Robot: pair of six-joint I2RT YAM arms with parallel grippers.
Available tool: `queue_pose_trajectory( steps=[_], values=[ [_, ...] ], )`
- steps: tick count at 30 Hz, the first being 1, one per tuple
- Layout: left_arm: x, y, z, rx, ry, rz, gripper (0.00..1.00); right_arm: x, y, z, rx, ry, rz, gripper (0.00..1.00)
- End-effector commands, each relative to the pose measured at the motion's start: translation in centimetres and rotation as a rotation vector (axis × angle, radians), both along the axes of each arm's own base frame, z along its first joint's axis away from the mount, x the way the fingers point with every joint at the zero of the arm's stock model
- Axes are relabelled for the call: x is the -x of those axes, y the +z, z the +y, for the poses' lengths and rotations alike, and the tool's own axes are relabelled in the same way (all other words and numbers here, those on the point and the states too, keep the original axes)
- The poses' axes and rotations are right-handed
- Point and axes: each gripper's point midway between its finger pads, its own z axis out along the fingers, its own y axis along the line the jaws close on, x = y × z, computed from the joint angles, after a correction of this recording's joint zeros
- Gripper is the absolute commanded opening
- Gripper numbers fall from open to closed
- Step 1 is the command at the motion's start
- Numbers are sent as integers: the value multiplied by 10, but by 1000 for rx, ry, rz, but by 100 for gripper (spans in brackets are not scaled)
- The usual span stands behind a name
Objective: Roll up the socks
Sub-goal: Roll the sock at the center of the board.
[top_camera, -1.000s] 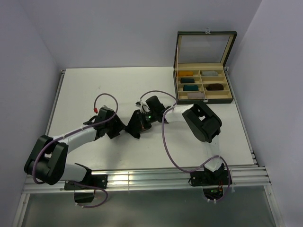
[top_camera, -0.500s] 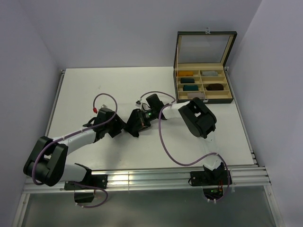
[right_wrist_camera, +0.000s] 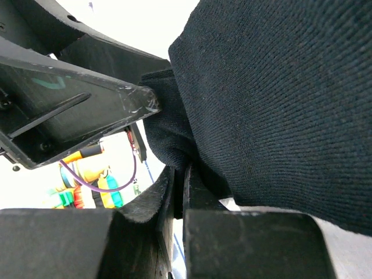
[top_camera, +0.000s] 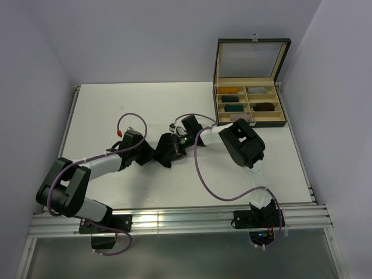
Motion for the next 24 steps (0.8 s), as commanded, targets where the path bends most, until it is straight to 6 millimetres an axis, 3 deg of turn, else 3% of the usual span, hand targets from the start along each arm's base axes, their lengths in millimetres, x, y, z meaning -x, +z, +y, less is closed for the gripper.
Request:
queue_pose_trajectory(
  steps=[1,4,11,13,14,18,19,21,22,23,24],
  values=[
    [-6,-2,1,-20,6,3,49,-10,-2,2,4,-11,-6,0],
    [-2,-7,2,-40,2,41,39,-11,-2,2,6,-14,-9,0],
    [9,-20,8,-86,-11,120,0,-17,-1,-3,63,-18,-94,0],
    [14,-26,9,-101,-21,153,0,-20,9,-4,78,-18,-162,6],
    [13,-25,8,-105,-30,154,0,-23,3,-8,123,-24,-217,8],
    [17,-30,7,-119,-59,192,0,-28,22,-16,183,-39,-442,28],
    [16,-28,6,-124,-63,197,0,-25,34,-18,194,-29,-536,30],
    [16,-29,6,-137,-83,210,0,-35,40,-25,261,-76,-671,36],
    [13,-26,5,-139,-90,206,0,-27,40,-26,281,-52,-731,38],
    [16,-28,6,-151,-102,223,0,-29,54,-26,278,-69,-800,41],
    [16,-28,5,-154,-110,228,0,-36,55,-35,350,-110,-863,43]
  ],
)
